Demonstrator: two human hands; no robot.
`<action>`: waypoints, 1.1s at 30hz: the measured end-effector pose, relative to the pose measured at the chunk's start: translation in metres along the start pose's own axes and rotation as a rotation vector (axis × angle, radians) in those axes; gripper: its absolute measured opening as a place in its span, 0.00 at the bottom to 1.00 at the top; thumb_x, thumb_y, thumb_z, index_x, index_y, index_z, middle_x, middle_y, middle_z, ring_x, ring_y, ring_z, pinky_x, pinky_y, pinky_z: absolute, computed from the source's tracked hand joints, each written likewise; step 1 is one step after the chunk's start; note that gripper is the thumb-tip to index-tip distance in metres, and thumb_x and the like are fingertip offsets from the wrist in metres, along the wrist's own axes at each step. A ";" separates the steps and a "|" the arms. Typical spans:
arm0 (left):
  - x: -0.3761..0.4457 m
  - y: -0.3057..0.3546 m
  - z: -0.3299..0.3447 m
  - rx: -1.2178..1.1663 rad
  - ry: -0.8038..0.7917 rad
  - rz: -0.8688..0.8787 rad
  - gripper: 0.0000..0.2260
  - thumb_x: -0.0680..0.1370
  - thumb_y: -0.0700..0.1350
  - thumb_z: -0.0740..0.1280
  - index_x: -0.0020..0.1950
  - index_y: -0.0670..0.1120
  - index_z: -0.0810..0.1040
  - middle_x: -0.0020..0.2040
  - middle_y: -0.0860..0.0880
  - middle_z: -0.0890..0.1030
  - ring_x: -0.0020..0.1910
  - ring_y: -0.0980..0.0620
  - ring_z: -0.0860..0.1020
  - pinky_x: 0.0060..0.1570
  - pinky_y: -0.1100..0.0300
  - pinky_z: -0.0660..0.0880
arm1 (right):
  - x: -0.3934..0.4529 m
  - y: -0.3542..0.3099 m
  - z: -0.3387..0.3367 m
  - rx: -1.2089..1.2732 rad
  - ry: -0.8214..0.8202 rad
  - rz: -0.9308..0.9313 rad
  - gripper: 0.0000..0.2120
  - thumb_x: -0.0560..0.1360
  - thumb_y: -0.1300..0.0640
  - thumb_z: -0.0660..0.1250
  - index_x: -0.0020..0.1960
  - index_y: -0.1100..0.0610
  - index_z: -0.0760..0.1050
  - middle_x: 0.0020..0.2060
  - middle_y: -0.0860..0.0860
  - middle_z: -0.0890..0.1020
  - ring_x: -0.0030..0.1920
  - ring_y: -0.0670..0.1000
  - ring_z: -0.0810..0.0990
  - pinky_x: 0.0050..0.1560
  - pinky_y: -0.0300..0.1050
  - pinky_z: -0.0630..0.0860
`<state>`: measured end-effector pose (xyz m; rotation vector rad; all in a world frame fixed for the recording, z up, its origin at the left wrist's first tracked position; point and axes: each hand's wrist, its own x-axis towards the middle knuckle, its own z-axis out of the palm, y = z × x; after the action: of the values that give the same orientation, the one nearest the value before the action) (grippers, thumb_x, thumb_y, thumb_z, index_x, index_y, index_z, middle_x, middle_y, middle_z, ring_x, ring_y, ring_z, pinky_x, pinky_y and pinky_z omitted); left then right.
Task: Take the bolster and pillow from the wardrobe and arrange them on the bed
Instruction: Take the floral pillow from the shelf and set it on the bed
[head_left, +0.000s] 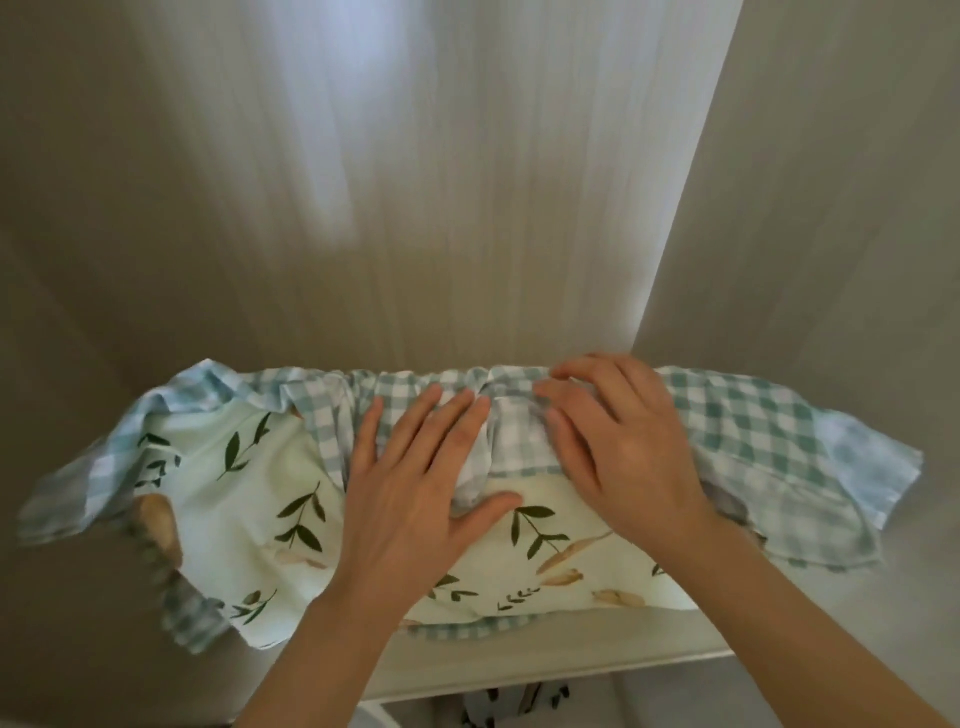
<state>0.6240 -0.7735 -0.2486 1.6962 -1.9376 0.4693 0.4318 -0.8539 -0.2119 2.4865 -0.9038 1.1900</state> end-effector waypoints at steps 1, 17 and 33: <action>0.004 -0.003 0.001 -0.009 0.001 -0.002 0.32 0.76 0.69 0.59 0.72 0.49 0.72 0.70 0.51 0.75 0.73 0.50 0.68 0.74 0.40 0.56 | 0.001 -0.002 0.001 -0.030 -0.098 0.014 0.16 0.81 0.49 0.57 0.57 0.56 0.78 0.54 0.54 0.80 0.56 0.57 0.76 0.61 0.57 0.69; -0.074 0.012 0.071 -0.093 -0.480 -0.501 0.43 0.76 0.66 0.60 0.74 0.63 0.27 0.77 0.55 0.27 0.77 0.43 0.33 0.71 0.30 0.49 | 0.000 0.035 0.067 -0.277 -0.561 0.401 0.31 0.77 0.34 0.41 0.60 0.53 0.73 0.51 0.55 0.81 0.49 0.61 0.78 0.52 0.58 0.72; -0.124 -0.008 0.093 -0.136 -0.357 -0.649 0.32 0.79 0.60 0.59 0.80 0.50 0.55 0.81 0.47 0.53 0.80 0.44 0.46 0.76 0.42 0.45 | -0.096 0.017 0.094 -0.154 -0.442 0.350 0.19 0.72 0.64 0.65 0.64 0.62 0.73 0.60 0.61 0.76 0.64 0.66 0.70 0.66 0.62 0.67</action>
<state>0.6281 -0.7279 -0.3967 2.2811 -1.4525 -0.2163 0.4337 -0.8696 -0.3464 2.5736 -1.5307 0.6180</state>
